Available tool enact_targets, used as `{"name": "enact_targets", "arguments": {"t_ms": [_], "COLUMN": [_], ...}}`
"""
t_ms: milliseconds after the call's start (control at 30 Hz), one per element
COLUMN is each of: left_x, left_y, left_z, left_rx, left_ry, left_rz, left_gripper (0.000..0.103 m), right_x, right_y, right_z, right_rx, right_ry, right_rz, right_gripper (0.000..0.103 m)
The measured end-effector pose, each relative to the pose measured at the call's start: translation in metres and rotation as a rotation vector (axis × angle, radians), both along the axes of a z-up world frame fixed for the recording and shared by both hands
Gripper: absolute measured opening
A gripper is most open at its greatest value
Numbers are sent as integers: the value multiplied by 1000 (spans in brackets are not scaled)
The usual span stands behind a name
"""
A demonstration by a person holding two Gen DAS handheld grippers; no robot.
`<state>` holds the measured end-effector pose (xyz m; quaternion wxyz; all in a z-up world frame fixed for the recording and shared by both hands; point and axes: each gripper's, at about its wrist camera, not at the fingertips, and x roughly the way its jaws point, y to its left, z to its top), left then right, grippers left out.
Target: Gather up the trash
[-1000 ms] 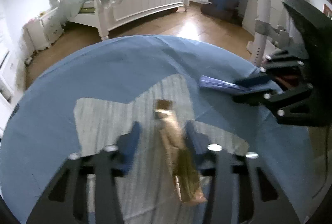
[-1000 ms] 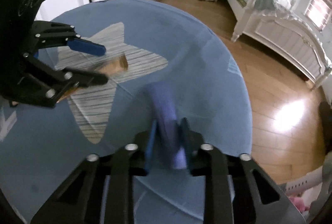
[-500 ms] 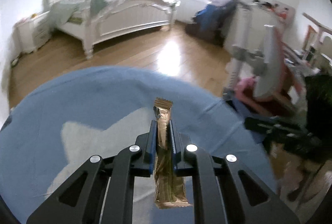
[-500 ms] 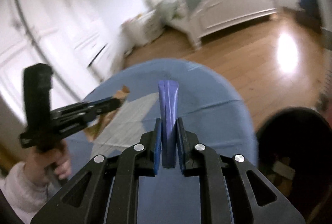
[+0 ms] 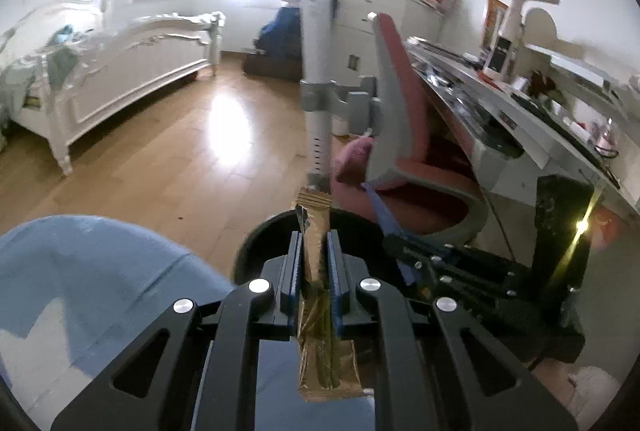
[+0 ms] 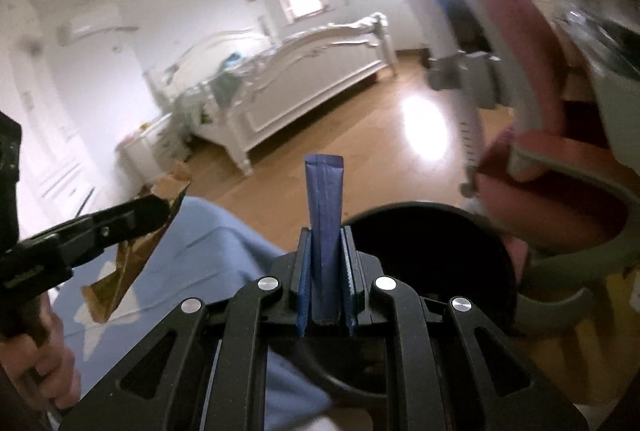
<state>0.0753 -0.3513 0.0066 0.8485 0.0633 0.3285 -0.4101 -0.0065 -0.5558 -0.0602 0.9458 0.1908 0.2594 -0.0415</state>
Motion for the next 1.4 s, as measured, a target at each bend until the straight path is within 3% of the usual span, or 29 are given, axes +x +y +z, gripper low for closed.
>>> {"name": "enact_targets", "arguments": {"t_ms": [300, 567, 900, 967, 1000, 1033, 1067, 1133, 1167, 1400], "left_x": [8, 20, 26, 27, 27, 27, 27, 24, 22, 19], "left_y": [-38, -52, -64, -65, -66, -67, -67, -65, -63, -49], "left_z": [-25, -45, -55, -56, -55, -55, -54, -49, -46, -33], "left_rx": [13, 32, 53, 56, 61, 68, 74, 71, 66, 47], "left_ry": [70, 136, 155, 149, 147, 144, 133, 84, 58, 63], "left_rz": [-54, -65, -67, -64, -59, -49, -39, -10, -2, 5], "left_gripper": [14, 14, 14, 17, 20, 34, 61, 92, 94, 95], "right_x": [-6, -4, -2, 1, 3, 3, 3, 1, -2, -12], "right_y": [-39, -48, -49, -51, -53, -54, -55, -56, -56, -42], "right_z": [-35, -52, -62, -64, -65, -66, -66, -65, -64, -53], "right_rx": [30, 65, 100, 111, 120, 127, 129, 131, 132, 138], "right_ry": [49, 76, 96, 102, 107, 107, 106, 95, 85, 76], "right_rz": [-70, -83, -78, -78, -75, -73, -74, -85, -91, -78], "right_gripper": [15, 15, 15, 22, 24, 31, 41, 58, 64, 65]}}
